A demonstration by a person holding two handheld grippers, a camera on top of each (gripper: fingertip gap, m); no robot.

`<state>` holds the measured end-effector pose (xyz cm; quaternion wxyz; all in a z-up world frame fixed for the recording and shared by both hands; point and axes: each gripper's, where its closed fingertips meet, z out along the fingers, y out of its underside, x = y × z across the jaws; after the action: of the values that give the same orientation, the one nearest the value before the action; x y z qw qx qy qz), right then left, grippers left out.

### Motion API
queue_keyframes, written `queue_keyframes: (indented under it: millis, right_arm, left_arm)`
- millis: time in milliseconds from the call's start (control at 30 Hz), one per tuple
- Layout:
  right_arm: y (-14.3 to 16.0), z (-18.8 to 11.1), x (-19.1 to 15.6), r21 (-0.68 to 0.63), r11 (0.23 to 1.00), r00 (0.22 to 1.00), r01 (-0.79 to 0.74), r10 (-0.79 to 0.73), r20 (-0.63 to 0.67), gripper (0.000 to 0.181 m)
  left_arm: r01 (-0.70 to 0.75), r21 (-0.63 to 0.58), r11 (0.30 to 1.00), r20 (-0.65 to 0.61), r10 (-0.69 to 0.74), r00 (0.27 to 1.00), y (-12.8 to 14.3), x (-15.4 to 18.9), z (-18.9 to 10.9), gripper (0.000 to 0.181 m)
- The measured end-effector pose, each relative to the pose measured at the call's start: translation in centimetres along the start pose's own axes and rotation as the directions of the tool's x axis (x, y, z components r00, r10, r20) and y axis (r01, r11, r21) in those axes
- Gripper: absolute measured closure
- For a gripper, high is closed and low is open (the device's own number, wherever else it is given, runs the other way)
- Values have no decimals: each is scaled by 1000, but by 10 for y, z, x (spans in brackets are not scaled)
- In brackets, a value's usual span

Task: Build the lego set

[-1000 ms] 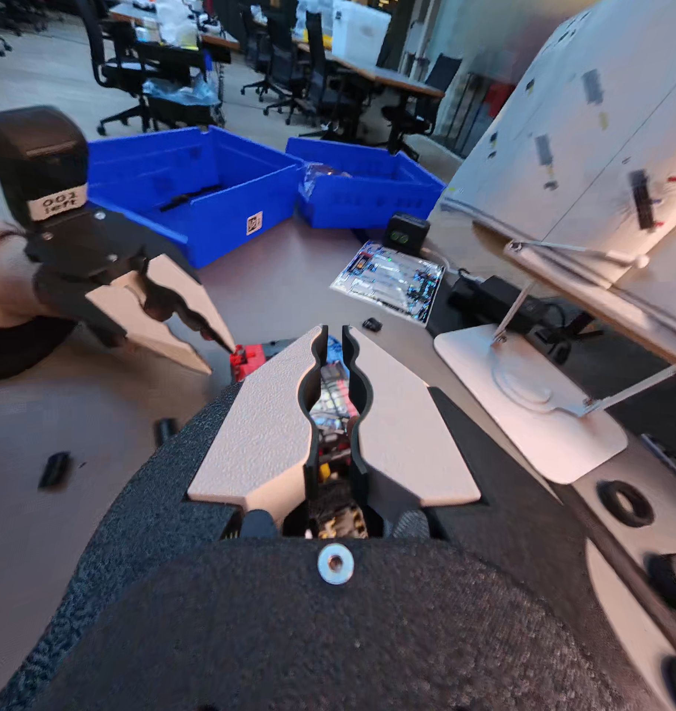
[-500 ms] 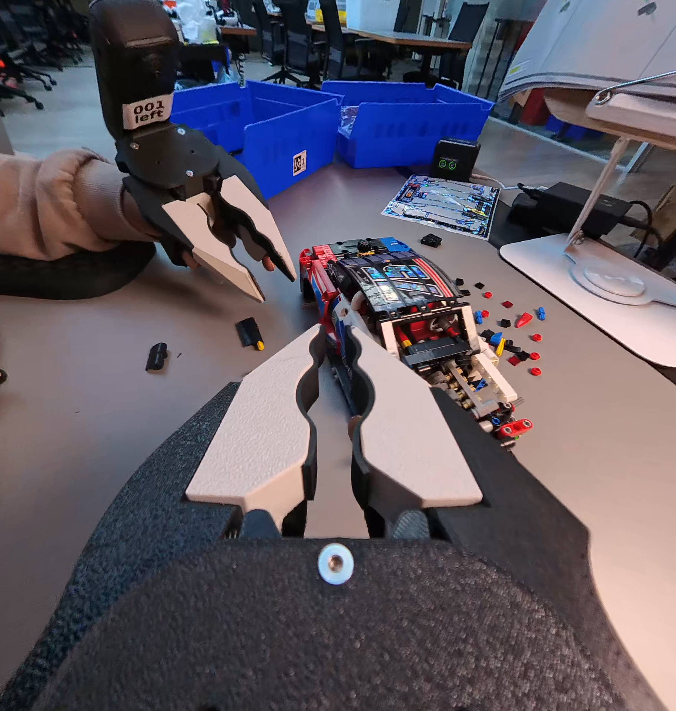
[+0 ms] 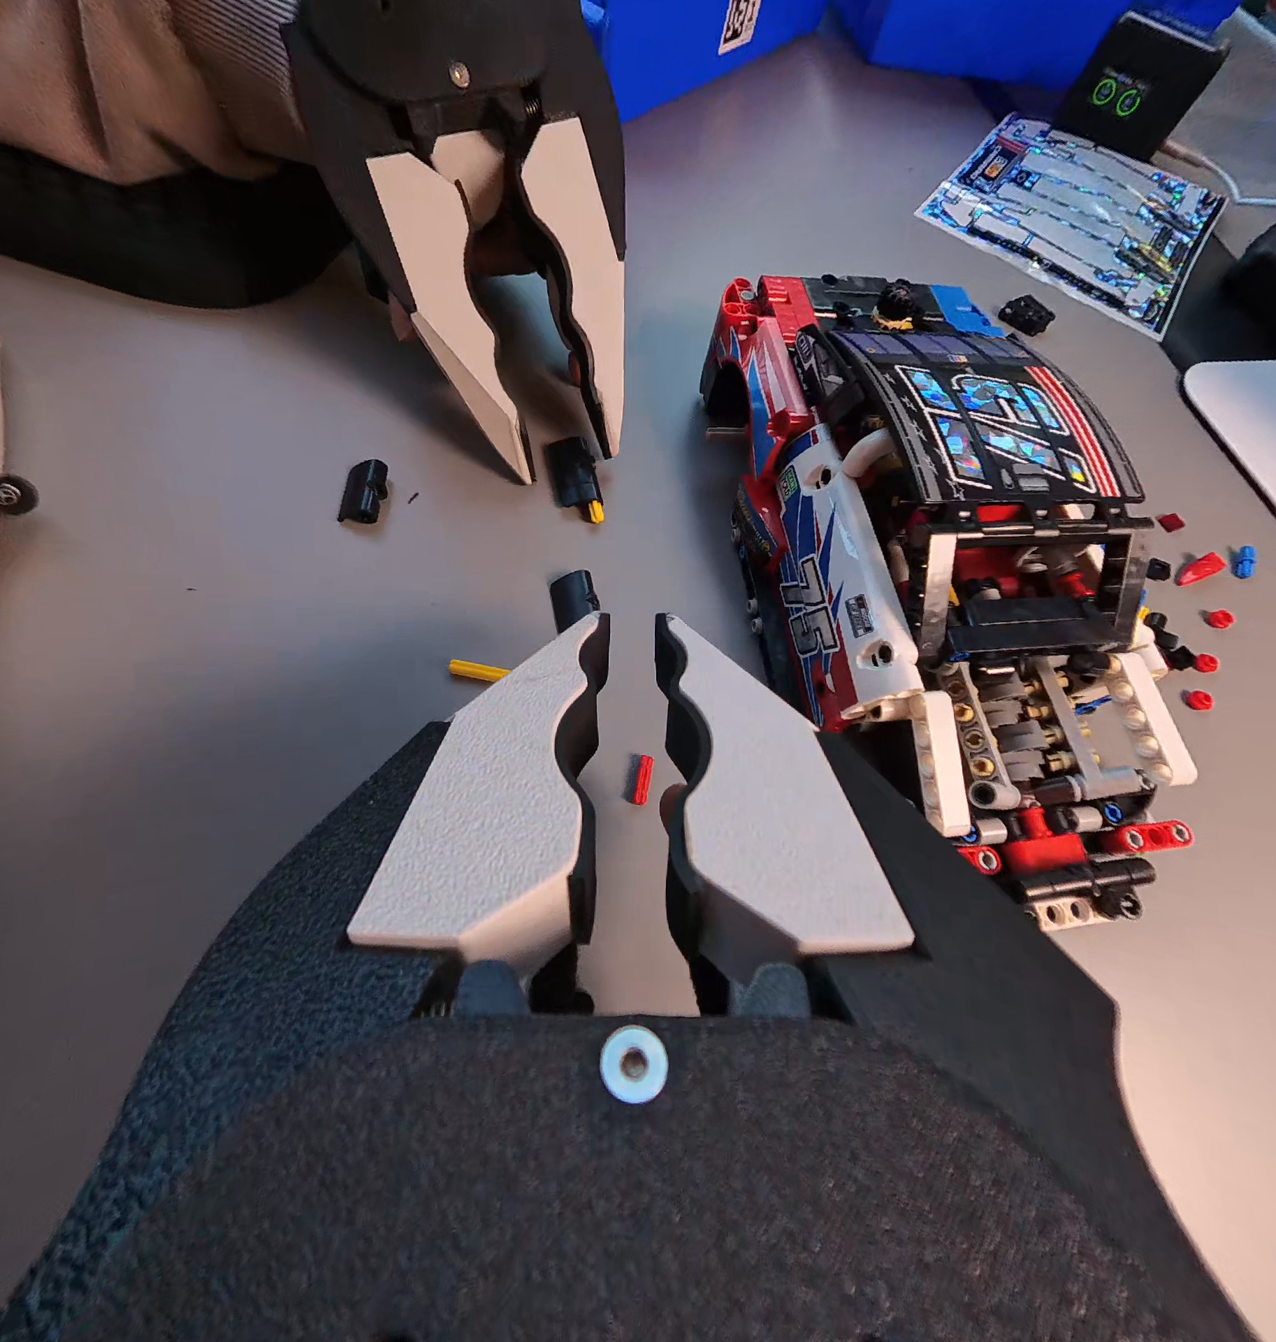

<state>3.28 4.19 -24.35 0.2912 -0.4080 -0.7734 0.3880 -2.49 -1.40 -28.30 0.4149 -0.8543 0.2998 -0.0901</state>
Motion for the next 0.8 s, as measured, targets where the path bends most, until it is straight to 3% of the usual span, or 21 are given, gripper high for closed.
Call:
queue_keyframes:
  millis: [200, 433, 800]
  right_arm:
    - [-2, 15, -11, -36, 999, 999, 9, -8, 38, 171]
    - [9, 31, -13, -204, 974, 993, 94, -77, 87, 170]
    - [18, 39, -15, -300, 948, 989, 109, -71, 133, 169]
  left_arm:
    - [-37, -6, 999, -13, 37, 999, -3, 6, 3, 167]
    - [-62, 0, 998, -35, 62, 997, -5, 12, 5, 167]
    - [-18, 2, 1000, -50, 18, 999, -7, 12, 7, 154]
